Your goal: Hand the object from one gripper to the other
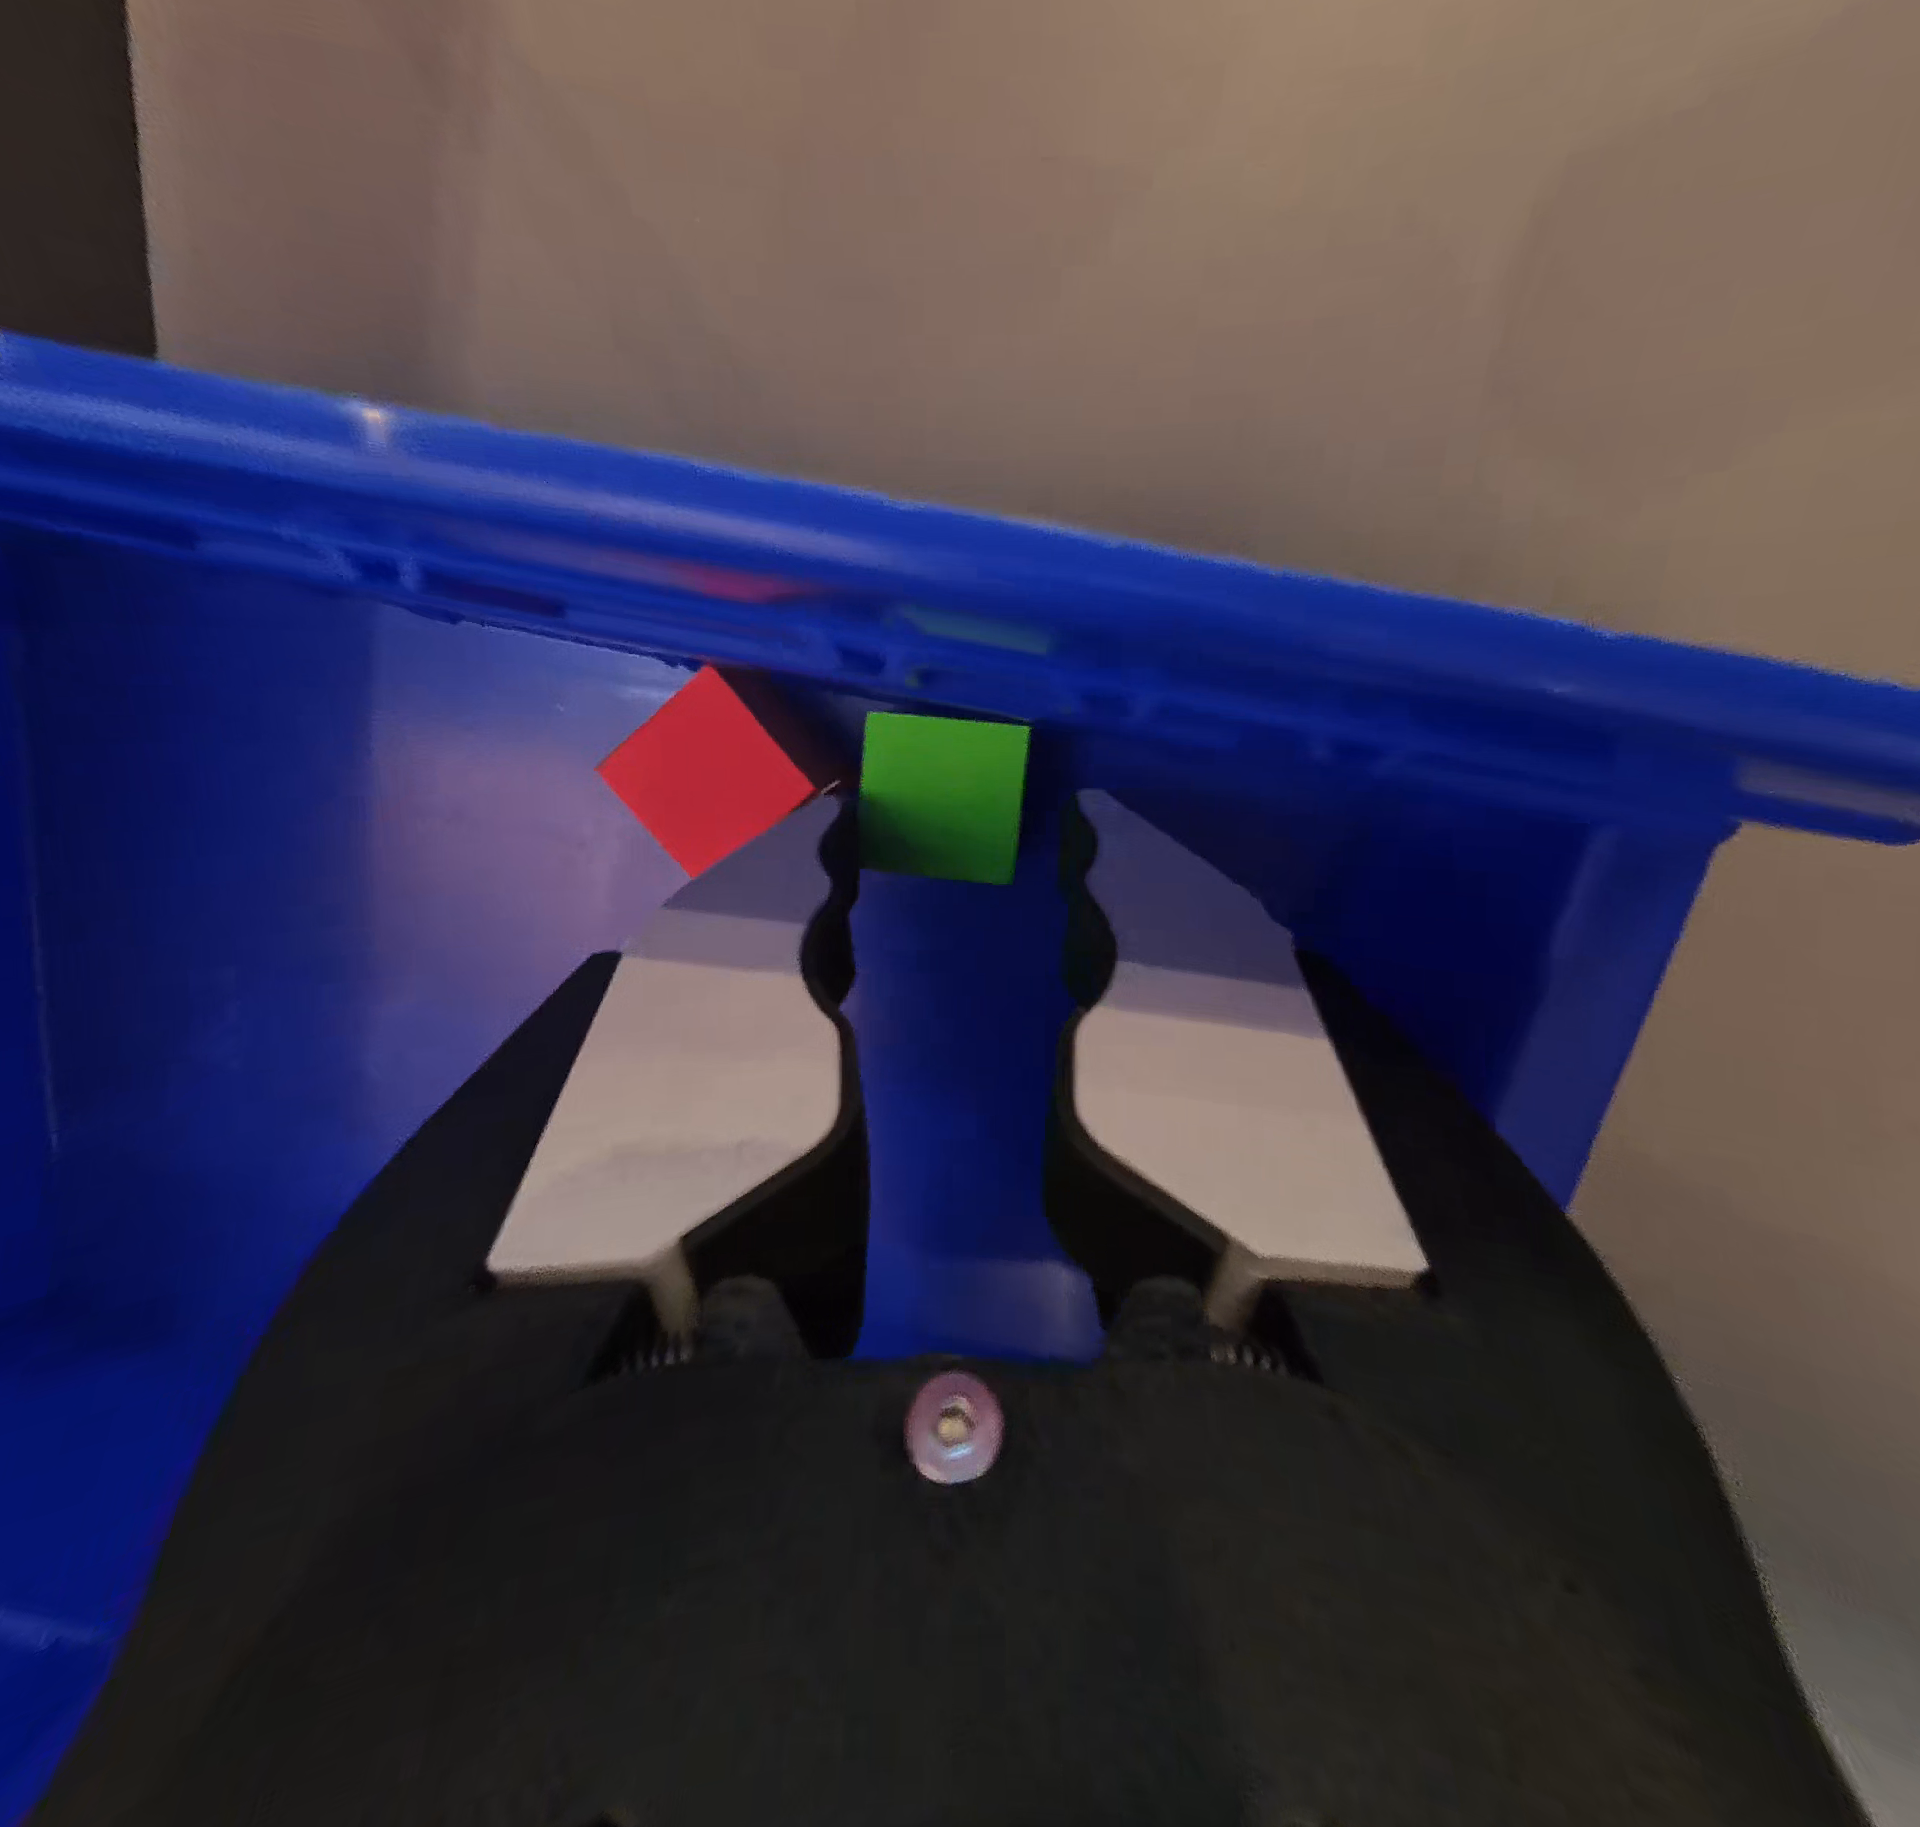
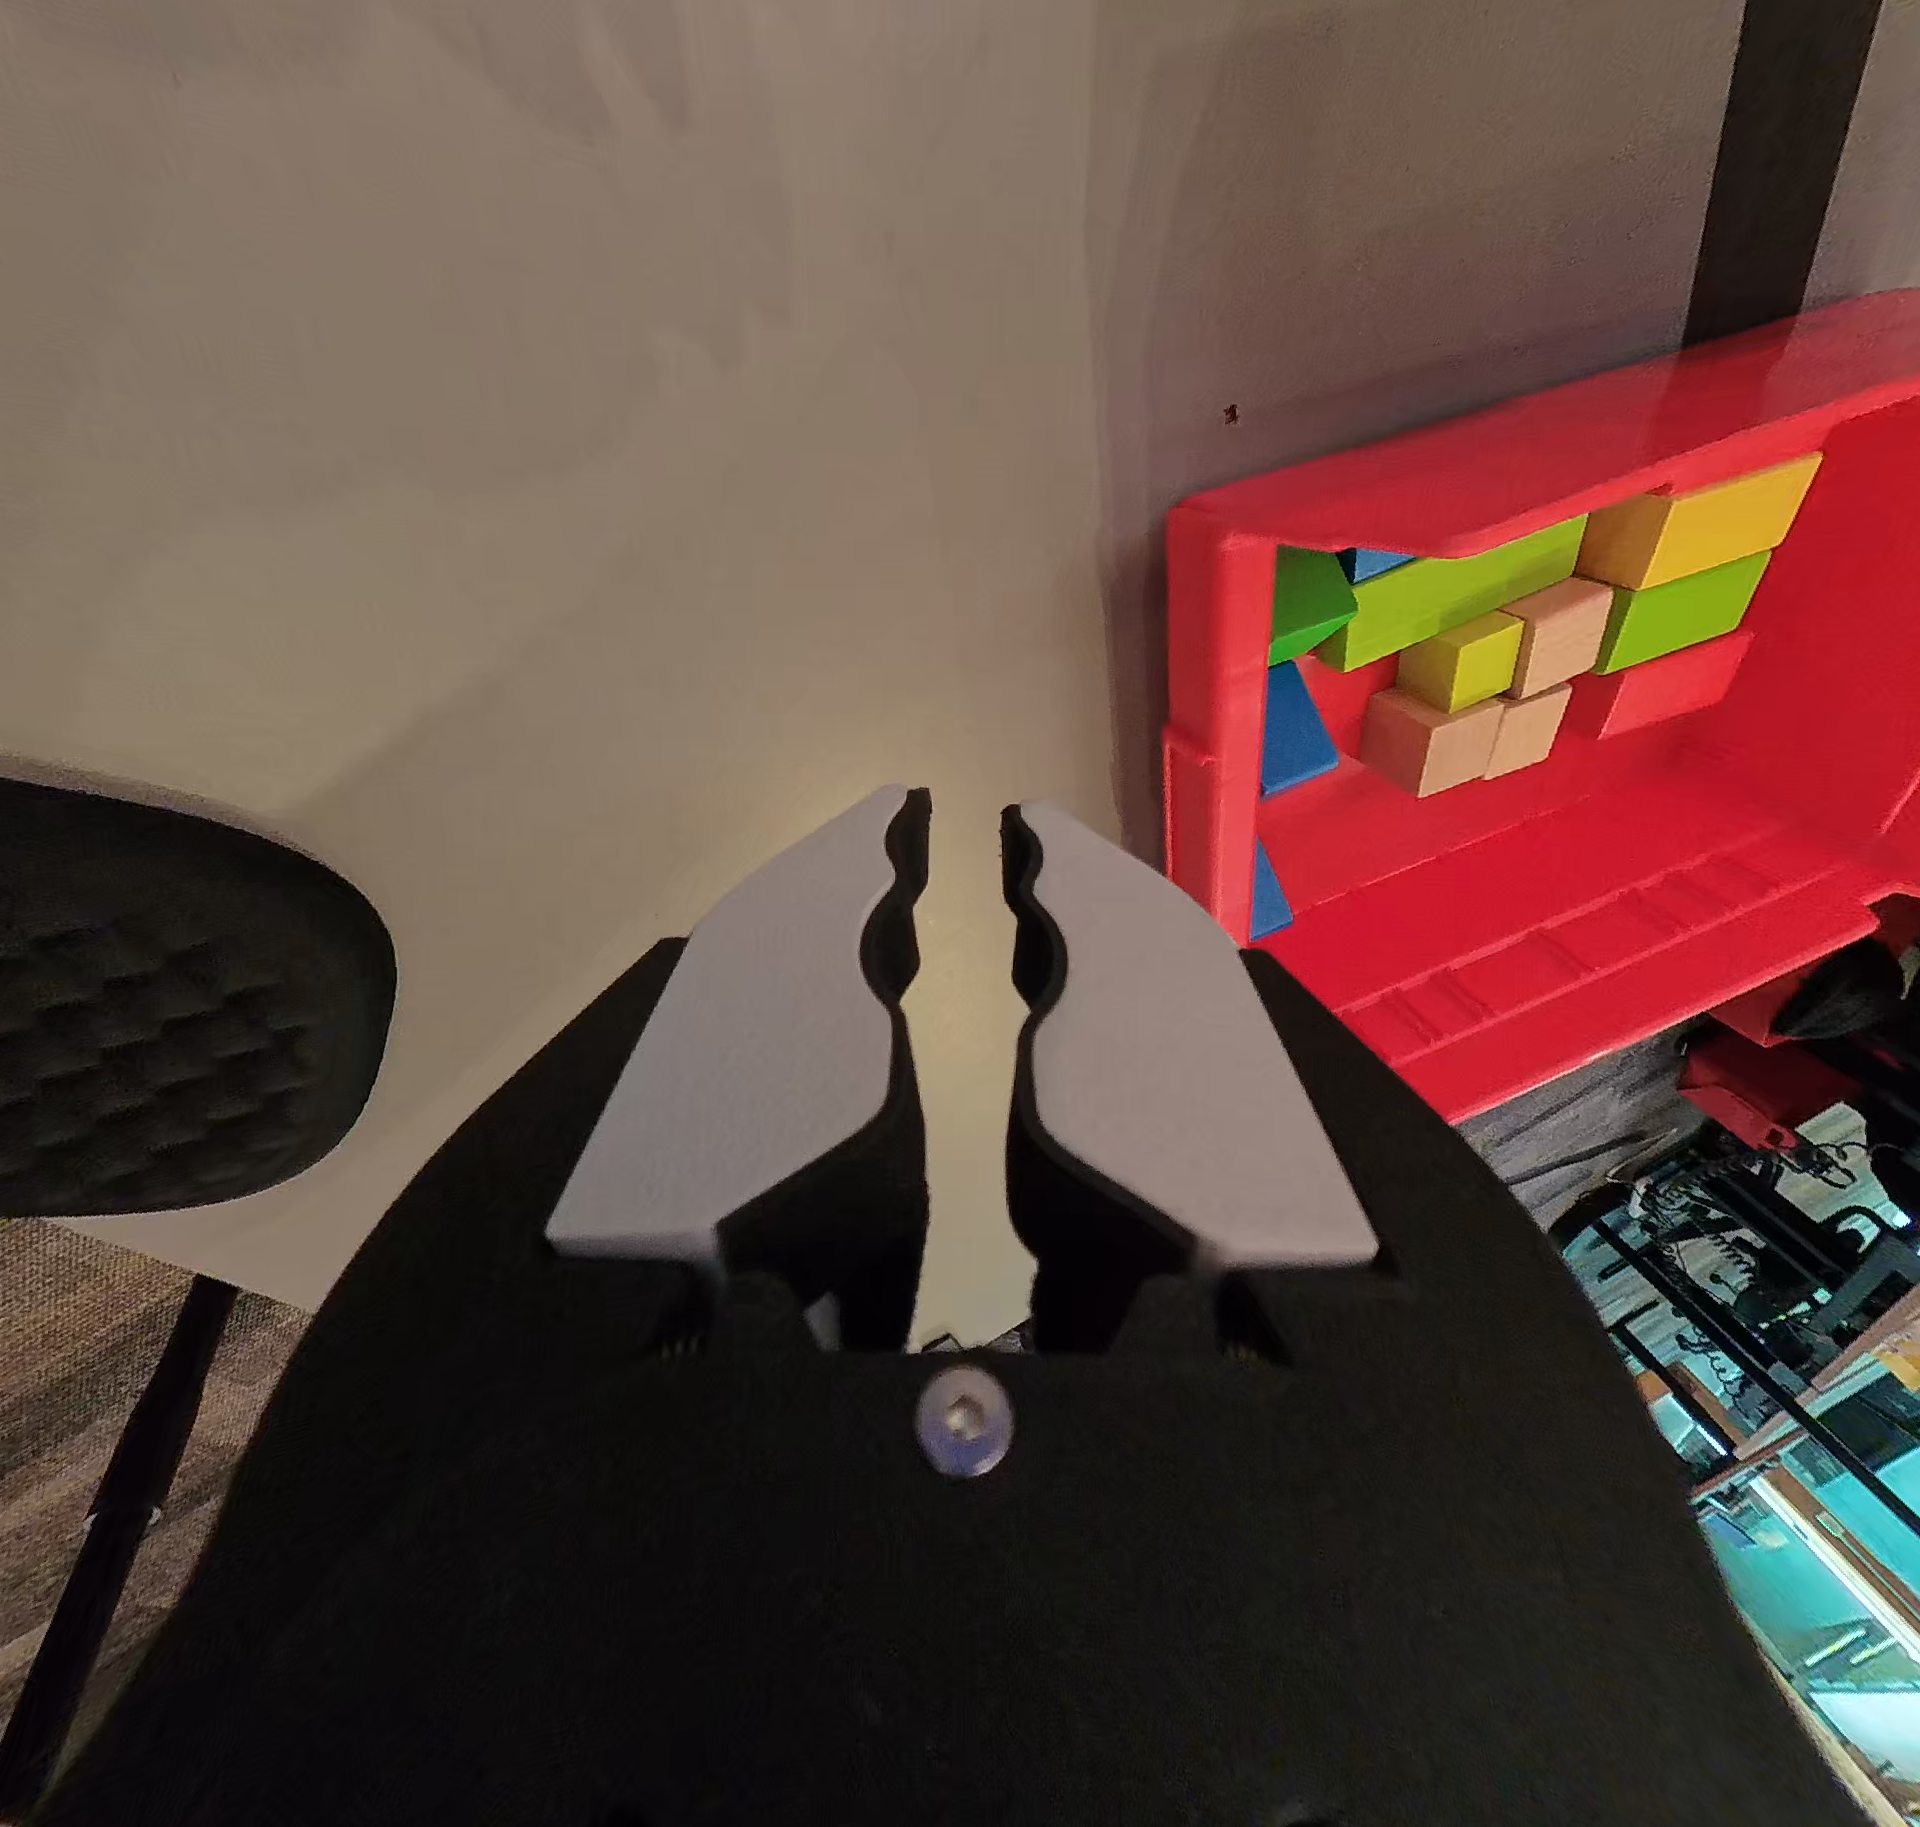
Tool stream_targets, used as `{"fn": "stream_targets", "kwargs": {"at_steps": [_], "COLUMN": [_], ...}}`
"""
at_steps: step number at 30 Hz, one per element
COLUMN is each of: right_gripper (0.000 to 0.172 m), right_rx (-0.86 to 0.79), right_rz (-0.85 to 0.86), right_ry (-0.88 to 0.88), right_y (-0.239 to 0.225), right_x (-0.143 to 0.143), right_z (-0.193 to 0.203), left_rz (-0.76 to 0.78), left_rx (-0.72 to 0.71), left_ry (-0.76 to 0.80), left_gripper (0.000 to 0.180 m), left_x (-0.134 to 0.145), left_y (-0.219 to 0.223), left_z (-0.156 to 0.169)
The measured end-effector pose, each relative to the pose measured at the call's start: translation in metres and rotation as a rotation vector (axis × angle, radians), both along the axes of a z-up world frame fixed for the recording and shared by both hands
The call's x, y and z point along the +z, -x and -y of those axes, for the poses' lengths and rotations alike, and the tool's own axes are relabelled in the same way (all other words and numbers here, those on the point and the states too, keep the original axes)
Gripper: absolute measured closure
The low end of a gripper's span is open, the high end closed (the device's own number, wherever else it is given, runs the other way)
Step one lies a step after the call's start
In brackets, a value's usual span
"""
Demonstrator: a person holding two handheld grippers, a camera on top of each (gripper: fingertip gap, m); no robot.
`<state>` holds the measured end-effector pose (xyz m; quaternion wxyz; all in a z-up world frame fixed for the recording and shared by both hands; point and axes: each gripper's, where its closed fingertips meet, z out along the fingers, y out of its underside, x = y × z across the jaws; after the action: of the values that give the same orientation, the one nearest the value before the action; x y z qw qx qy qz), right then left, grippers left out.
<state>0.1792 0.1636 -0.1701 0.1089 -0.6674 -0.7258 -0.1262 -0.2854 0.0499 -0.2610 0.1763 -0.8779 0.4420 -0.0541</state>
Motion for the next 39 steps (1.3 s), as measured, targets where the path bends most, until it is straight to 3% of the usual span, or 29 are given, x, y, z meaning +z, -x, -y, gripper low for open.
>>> {"fn": "stream_targets", "kwargs": {"at_steps": [1,4,7,12,17,22,39], "right_gripper": [0.160,0.160,0.155,0.149,0.138,0.137,0.148], "right_rx": [0.002,0.018,0.068,0.319,0.518,0.569,0.567], "right_rz": [-0.004,-0.061,-0.236,-0.735,-1.004,-1.126,-1.188], "right_ry": [-0.001,0.000,0.029,0.177,0.234,0.321,0.444], "right_y": [0.001,0.011,0.045,0.163,0.253,0.285,0.254], "right_x": [0.000,0.005,0.021,0.080,0.129,0.148,0.151], "right_z": [0.000,0.005,0.019,0.089,0.144,0.159,0.159], "left_rz": [0.005,0.035,0.054,0.276,0.384,0.580,0.644], "left_rx": [0.013,0.054,0.095,0.094,-0.033,-0.134,-0.257], "left_ry": [0.001,-0.014,-0.081,-0.311,-0.464,-0.570,-0.574], "left_gripper": [0.149,0.151,0.152,0.152,0.152,0.152,0.151], "left_x": [0.000,0.001,0.018,0.108,0.178,0.222,0.233], "left_y": [0.001,0.004,0.010,-0.020,-0.096,-0.162,-0.213], "left_z": [-0.002,-0.005,-0.002,0.018,0.038,0.049,0.042]}}
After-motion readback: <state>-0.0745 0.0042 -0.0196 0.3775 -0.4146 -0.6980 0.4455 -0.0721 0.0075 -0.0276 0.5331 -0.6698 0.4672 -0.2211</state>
